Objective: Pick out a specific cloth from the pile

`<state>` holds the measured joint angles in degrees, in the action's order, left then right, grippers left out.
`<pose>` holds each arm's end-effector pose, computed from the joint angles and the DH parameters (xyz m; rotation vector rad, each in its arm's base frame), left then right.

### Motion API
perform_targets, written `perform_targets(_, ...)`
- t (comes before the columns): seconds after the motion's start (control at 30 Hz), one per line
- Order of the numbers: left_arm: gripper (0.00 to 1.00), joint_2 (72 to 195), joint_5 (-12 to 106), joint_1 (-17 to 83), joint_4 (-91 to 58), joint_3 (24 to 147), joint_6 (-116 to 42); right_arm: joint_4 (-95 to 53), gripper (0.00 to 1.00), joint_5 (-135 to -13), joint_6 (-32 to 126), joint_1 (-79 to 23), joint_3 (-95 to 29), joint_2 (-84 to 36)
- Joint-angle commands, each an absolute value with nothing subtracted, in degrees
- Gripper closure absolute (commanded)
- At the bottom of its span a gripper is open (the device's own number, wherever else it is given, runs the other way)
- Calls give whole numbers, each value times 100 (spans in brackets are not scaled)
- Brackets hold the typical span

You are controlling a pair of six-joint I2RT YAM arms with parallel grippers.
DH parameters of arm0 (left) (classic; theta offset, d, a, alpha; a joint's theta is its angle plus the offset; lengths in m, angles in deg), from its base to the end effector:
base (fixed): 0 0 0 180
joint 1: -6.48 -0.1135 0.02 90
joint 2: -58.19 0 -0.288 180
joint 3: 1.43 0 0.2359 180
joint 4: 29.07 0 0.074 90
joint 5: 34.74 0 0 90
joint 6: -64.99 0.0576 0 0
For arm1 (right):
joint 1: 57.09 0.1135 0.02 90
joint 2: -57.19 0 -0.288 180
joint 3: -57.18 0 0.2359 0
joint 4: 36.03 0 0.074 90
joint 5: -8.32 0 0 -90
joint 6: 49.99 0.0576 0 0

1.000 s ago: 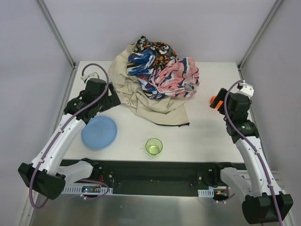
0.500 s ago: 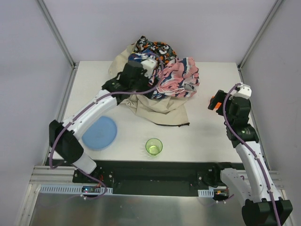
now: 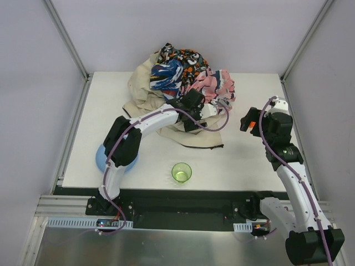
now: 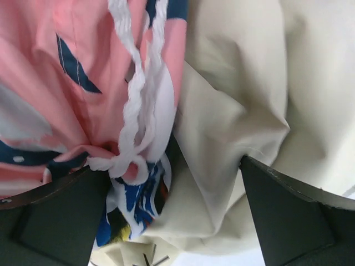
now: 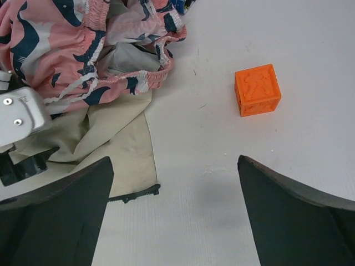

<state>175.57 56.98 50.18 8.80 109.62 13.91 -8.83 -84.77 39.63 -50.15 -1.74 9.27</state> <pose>0.3491 -0.3312 0.2515 1.5347 1.7688 -0.0061 0.1839 0.0193 0.3356 -0.0808 1.8515 0.0297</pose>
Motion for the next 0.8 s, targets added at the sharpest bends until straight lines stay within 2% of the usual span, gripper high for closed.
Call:
perform_targets(0.0,1,18104,6061,5077,703,11613,1963,-987,4,-8300,3791,-5040,-256,964)
perform_targets(0.27,1,18668,6545,5042,465,11386,1955,-996,4,-8326,3685,-5032,-273,991)
perform_targets(0.4,1,19212,6897,5025,657,11701,1771,-1004,4,-8352,3676,-5040,-273,999)
perform_targets(0.57,2,19538,6713,5025,772,11982,1411,-1004,4,-8519,3615,-5032,-220,1140)
perform_targets(0.63,19,19626,6730,5016,772,12105,1340,-1031,4,-8599,3597,-5041,-194,1210)
perform_targets(0.67,37,19644,6739,5007,772,12158,1314,-1040,4,-8608,3588,-5041,-185,1245)
perform_targets(0.7,70,19661,6817,4990,781,12202,1270,-1040,4,-8625,3562,-5032,-185,1272)
perform_targets(0.73,100,19688,6940,4989,764,12281,1183,-1040,4,-8669,3562,-5040,-185,1289)
perform_targets(0.77,100,19697,7028,4963,755,12377,1130,-1040,4,-8695,3544,-5041,-176,1316)
